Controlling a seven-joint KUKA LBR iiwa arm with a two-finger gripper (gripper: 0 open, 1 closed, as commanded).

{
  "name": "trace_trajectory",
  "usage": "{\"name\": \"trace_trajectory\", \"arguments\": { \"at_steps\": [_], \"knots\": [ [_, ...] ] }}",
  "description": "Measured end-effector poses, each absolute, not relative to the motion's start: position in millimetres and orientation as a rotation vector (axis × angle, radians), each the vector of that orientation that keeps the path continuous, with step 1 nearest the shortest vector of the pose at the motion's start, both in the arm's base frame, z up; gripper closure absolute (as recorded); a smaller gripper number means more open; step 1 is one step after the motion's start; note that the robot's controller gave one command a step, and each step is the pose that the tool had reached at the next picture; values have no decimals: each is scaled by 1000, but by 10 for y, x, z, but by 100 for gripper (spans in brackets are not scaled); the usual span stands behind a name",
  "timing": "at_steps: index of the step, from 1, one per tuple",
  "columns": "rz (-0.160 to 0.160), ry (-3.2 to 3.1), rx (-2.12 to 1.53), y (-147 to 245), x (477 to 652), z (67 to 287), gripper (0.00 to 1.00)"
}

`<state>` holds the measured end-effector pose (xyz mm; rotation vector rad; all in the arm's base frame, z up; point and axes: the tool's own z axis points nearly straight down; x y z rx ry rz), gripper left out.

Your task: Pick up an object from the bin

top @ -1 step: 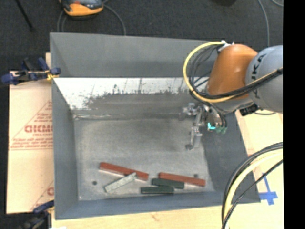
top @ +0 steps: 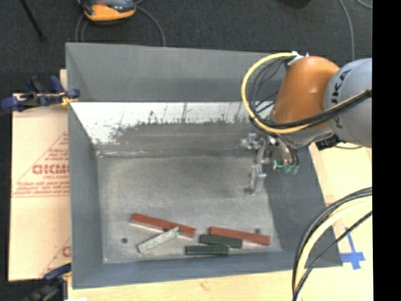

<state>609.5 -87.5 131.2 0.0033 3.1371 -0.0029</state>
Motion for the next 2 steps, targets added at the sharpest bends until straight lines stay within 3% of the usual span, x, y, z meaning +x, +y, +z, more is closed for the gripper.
{"name": "trace_trajectory", "arguments": {
  "at_steps": [1, 2],
  "knots": [
    [-4, 3130, -129, -783, 5835, 1172, 0],
    [-3, 3110, -426, -252, 5790, 945, 0]
  ]
}}
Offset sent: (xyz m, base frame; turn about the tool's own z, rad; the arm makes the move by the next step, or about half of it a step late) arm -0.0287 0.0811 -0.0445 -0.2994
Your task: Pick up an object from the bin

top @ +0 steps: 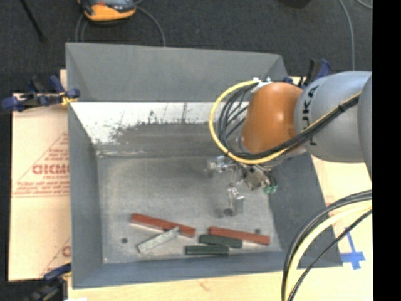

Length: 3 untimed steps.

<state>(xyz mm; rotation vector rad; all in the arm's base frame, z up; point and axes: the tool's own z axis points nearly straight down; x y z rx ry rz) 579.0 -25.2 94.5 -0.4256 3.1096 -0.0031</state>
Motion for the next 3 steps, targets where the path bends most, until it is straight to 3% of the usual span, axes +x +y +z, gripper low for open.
{"name": "trace_trajectory", "arguments": {
  "at_steps": [1, 2, 3],
  "knots": [
    [5, 3128, -256, 55, 5717, 879, 0],
    [0, 3138, 82, 100, 5550, 893, 0],
    [0, 3122, -325, 101, 5160, 980, 0]
  ]
}}
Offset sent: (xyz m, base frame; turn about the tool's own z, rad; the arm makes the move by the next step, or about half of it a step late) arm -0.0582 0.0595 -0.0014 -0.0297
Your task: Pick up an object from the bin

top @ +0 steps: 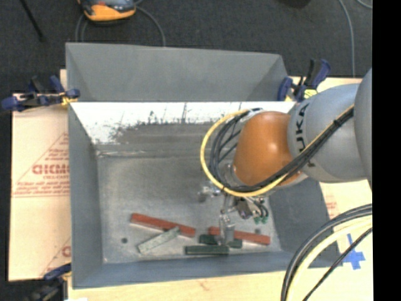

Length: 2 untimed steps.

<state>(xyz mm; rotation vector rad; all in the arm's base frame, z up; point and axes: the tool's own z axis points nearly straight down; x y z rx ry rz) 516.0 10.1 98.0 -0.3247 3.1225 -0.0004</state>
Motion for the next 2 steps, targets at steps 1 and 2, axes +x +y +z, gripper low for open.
{"name": "trace_trajectory", "arguments": {
  "at_steps": [1, 2],
  "knots": [
    [-1, 3118, -365, 659, 4952, 728, 100],
    [0, 3117, -368, 663, 4949, 712, 0]
  ]
}}
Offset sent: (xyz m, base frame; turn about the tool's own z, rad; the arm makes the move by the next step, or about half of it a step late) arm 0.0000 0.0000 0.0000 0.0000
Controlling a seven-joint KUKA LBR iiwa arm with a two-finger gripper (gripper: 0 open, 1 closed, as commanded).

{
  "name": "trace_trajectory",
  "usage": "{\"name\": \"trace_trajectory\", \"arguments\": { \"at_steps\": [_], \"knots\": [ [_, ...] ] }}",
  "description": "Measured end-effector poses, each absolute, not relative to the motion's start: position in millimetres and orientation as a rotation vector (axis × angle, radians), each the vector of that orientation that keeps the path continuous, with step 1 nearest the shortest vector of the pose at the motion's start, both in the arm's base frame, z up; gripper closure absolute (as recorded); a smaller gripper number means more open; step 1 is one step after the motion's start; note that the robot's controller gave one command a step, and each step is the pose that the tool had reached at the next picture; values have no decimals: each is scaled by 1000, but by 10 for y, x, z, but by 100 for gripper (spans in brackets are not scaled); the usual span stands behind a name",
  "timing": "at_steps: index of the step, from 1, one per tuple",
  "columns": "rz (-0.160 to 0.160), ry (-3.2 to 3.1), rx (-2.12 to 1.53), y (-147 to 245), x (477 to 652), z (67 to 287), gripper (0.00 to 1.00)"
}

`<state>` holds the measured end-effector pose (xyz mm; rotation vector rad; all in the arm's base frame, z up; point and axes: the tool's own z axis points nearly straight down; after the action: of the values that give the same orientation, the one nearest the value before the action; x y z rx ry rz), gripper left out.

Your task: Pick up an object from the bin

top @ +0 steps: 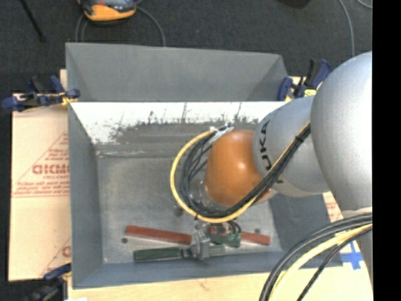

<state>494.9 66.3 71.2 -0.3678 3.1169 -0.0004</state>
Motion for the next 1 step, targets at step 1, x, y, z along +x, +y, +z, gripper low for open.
{"name": "trace_trajectory", "arguments": {
  "at_steps": [1],
  "knots": [
    [-1, 3113, -369, 662, 4959, 722, 100]
  ]
}}
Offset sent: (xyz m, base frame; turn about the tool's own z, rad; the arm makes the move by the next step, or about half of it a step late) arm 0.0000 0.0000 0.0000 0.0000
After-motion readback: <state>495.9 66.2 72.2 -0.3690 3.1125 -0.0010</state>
